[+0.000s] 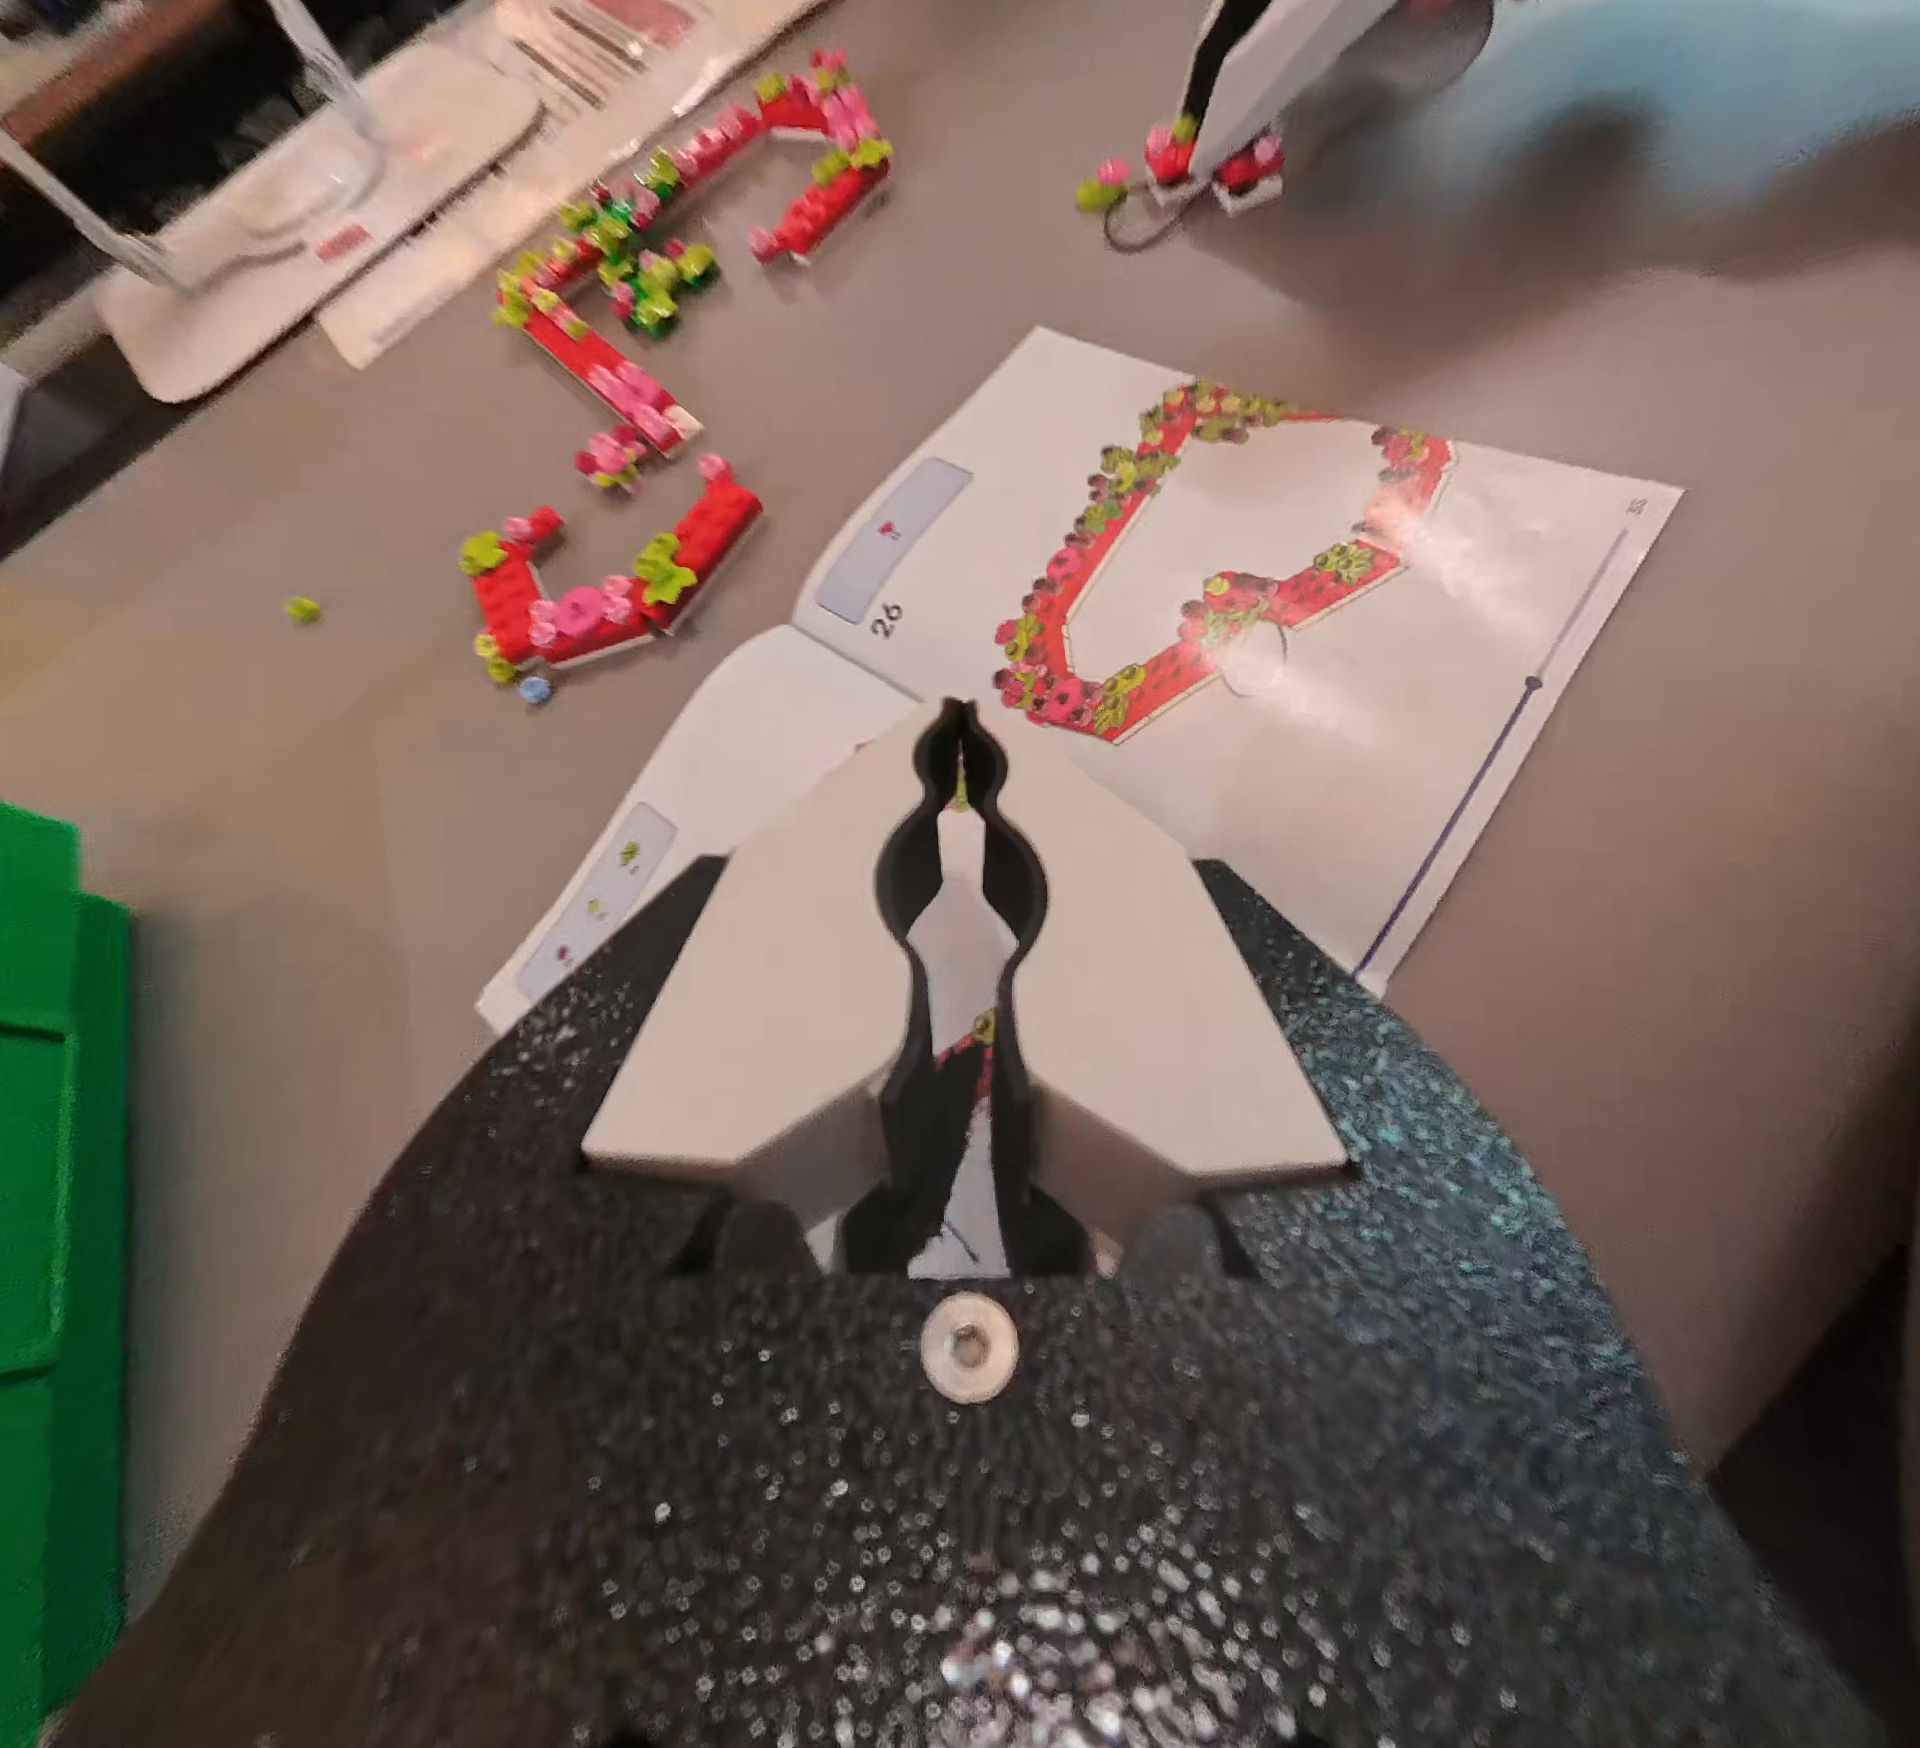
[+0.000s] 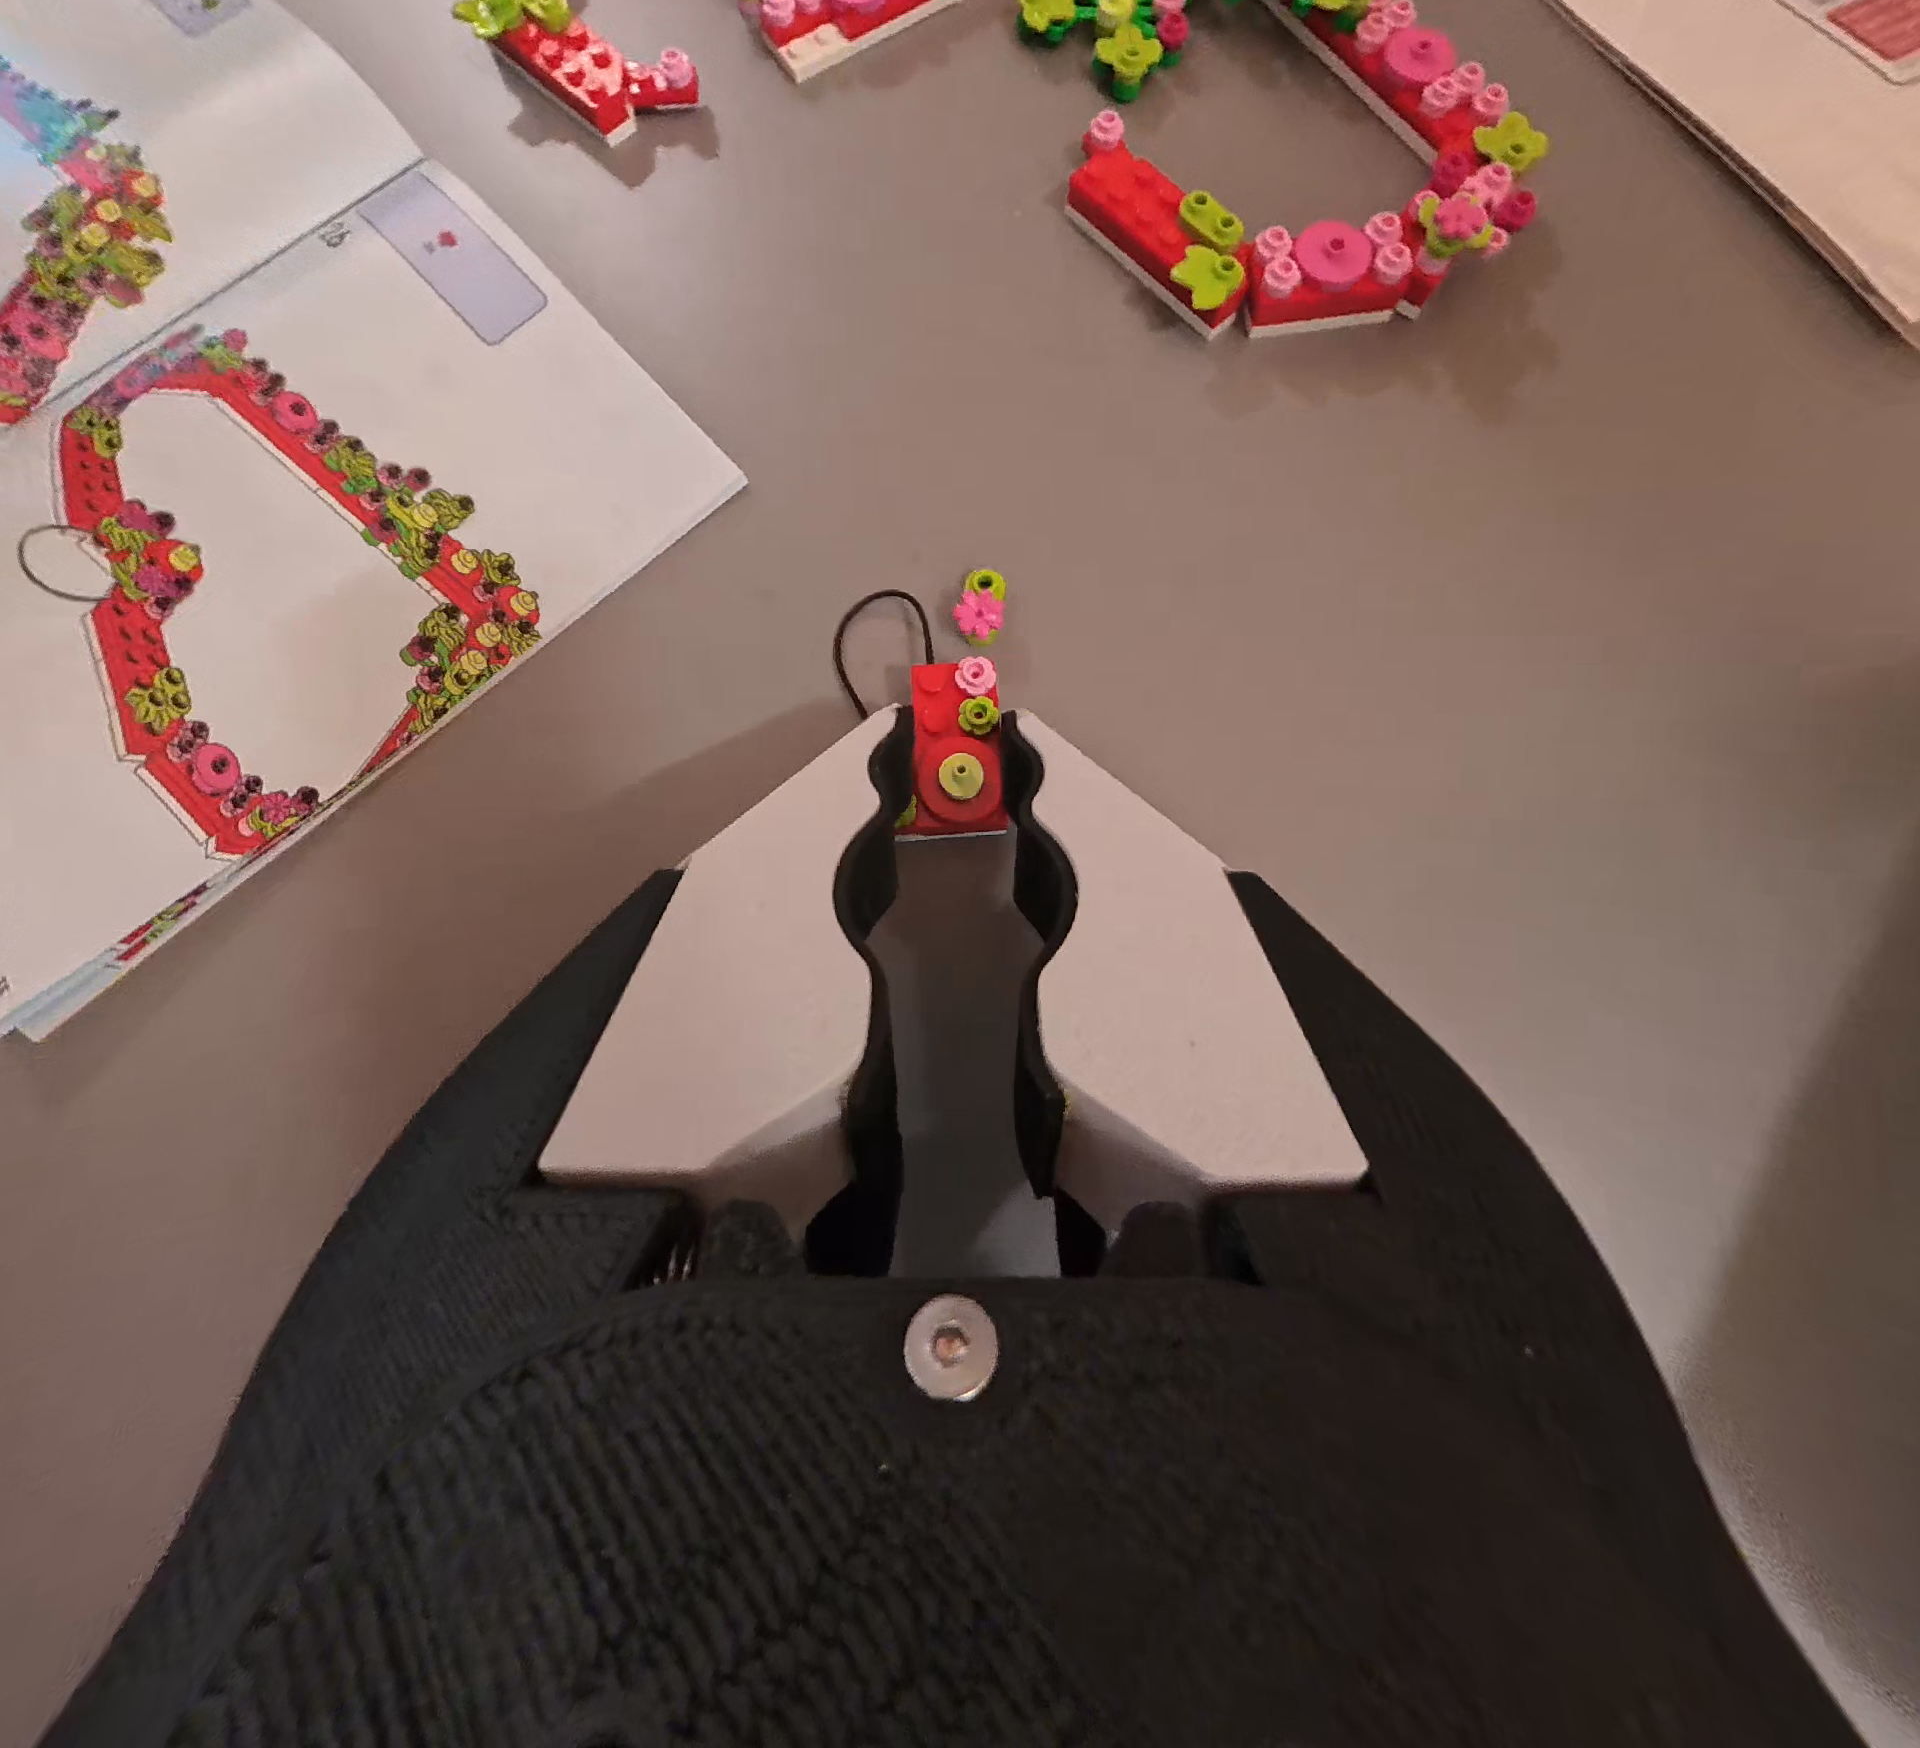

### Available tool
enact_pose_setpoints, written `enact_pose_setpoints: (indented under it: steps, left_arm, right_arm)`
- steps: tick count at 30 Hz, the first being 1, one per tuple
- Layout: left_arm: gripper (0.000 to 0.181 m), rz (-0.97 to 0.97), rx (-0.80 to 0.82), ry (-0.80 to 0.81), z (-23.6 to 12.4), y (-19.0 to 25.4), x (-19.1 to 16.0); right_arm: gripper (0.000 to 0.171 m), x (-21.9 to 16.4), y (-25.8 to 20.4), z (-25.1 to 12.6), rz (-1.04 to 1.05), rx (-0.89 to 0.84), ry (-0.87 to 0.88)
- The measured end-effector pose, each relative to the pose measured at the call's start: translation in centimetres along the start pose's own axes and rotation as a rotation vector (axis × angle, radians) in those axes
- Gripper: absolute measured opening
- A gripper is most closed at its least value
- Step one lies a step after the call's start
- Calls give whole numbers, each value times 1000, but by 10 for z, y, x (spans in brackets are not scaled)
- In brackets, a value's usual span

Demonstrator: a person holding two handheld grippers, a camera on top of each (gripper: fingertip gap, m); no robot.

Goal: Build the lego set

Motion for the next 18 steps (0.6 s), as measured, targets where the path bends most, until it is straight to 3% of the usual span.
enact_pose_setpoints:
  steps: [12, 15, 18]
  left_arm:
    - [0, -216, 141, 256, -60, -35, -11]
    - [0, -255, 151, 264, -65, -38, -17]
    - [0, -265, 196, 287, -73, -43, -21]
  right_arm:
    - [18, 25, -4, 32, -322, 407, -20]
    - [31, 33, -13, 31, -328, 511, 73]
    - [33, 39, -13, 19, -367, 489, 265]
Point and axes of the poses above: each gripper's, where its closed fingertips meet, z out along the fingers, x out of its top, y = z × x across the jaws, the point moved 8 cm from there along -z, back along the fingers, and after that the axes turned 4 degrees about y, right-handed, at the moved point
